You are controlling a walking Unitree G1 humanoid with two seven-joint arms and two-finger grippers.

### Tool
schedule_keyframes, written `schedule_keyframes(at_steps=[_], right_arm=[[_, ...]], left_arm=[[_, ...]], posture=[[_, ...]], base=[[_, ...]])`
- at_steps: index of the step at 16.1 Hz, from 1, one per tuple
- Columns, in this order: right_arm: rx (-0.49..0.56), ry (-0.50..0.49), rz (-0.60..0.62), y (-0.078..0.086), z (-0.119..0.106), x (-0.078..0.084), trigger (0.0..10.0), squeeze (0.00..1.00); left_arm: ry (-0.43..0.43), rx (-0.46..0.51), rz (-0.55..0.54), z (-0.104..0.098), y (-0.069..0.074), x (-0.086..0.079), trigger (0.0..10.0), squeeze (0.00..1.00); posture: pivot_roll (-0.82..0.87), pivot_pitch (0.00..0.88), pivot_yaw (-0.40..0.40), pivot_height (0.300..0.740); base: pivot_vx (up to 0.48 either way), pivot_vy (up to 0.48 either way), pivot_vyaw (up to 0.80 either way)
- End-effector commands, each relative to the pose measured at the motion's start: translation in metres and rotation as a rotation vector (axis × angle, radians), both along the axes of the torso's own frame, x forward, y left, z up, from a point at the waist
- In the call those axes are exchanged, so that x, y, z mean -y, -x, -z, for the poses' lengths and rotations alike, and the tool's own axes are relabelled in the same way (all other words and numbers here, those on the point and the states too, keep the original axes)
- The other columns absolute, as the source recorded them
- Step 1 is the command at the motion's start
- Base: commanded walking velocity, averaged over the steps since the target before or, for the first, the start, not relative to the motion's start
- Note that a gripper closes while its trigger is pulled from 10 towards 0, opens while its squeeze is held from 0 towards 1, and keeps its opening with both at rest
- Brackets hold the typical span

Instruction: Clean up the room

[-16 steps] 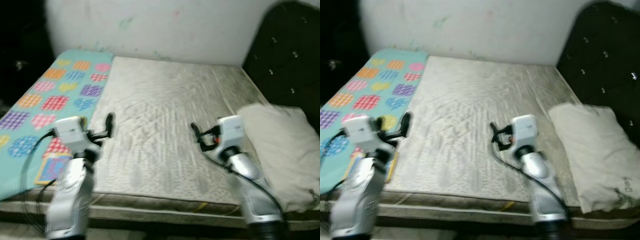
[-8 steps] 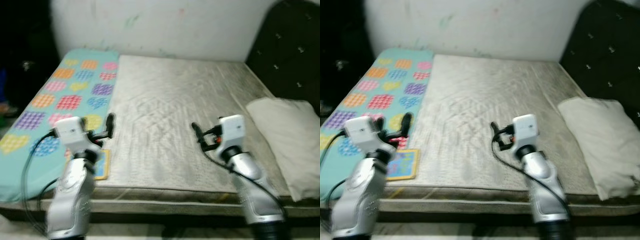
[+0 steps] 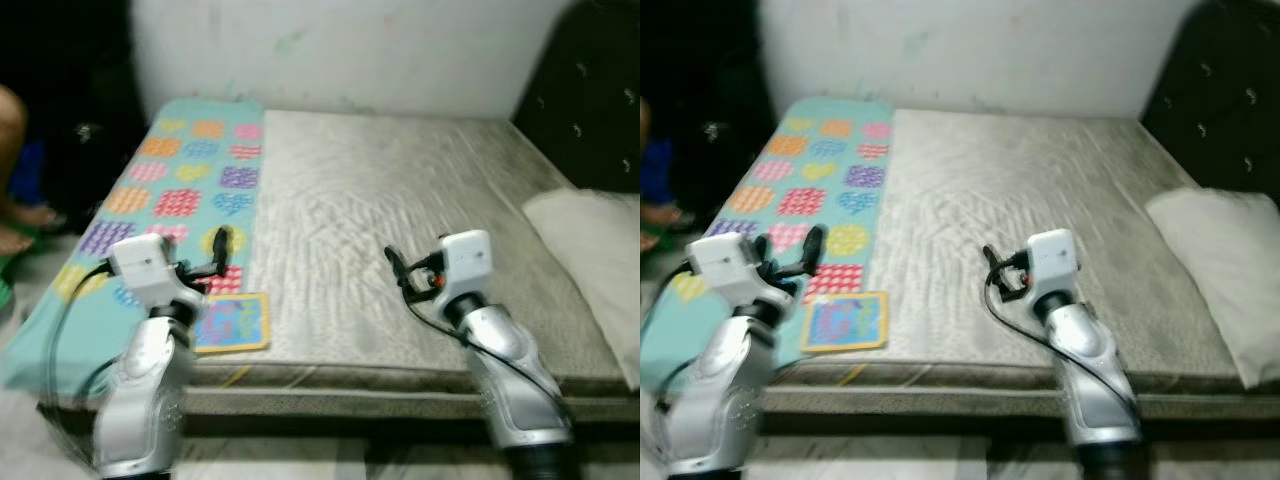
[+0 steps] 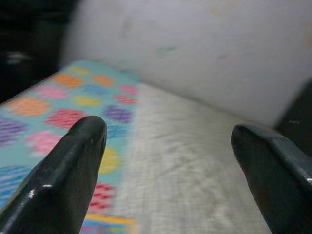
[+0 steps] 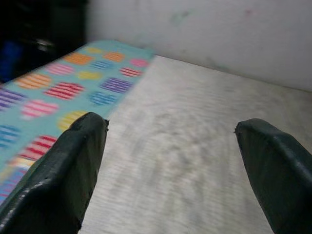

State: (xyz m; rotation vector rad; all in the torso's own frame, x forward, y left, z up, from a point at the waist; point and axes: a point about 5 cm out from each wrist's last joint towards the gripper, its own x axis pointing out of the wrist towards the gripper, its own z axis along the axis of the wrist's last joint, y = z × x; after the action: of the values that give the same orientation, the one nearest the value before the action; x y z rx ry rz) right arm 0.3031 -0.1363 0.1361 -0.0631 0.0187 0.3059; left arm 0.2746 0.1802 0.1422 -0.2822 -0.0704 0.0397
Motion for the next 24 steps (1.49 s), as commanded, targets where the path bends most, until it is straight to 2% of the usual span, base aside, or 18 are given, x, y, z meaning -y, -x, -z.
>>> schedule_keyframes(at_steps=[1,4,14,24], right_arm=[[0.019,0.012,0.01,-0.0011,-0.0049,0.0045,10.0,0.0],[0.016,0.018,-0.007,-0.0018,-0.0034,0.0011,10.0,0.0],[0.013,0.021,-0.015,-0.0011,-0.0021,0.0002,10.0,0.0],[0.021,0.015,-0.002,-0.003,-0.0035,-0.0002,10.0,0.0]], left_arm=[[0.001,0.008,0.015,-0.0032,-0.0018,0.0049,10.0,0.0],[-0.02,0.031,0.028,-0.0054,-0.0017,0.0037,10.0,0.0],[-0.011,0.052,0.053,-0.0069,-0.0003,0.006,10.0,0.0],[-0.022,0.057,0.055,-0.0081,-0.0022,0.0045,10.0,0.0]], posture=[[-0.03,0.0,-0.053,0.74],[-0.03,0.0,-0.05,0.74],[-0.03,0.0,-0.051,0.74],[-0.03,0.0,-0.045,0.74]], base=[[0.0,0.48,0.0],[0.0,0.16,0.0],[0.0,0.0,0.0],[0.302,0.0,0.0]])
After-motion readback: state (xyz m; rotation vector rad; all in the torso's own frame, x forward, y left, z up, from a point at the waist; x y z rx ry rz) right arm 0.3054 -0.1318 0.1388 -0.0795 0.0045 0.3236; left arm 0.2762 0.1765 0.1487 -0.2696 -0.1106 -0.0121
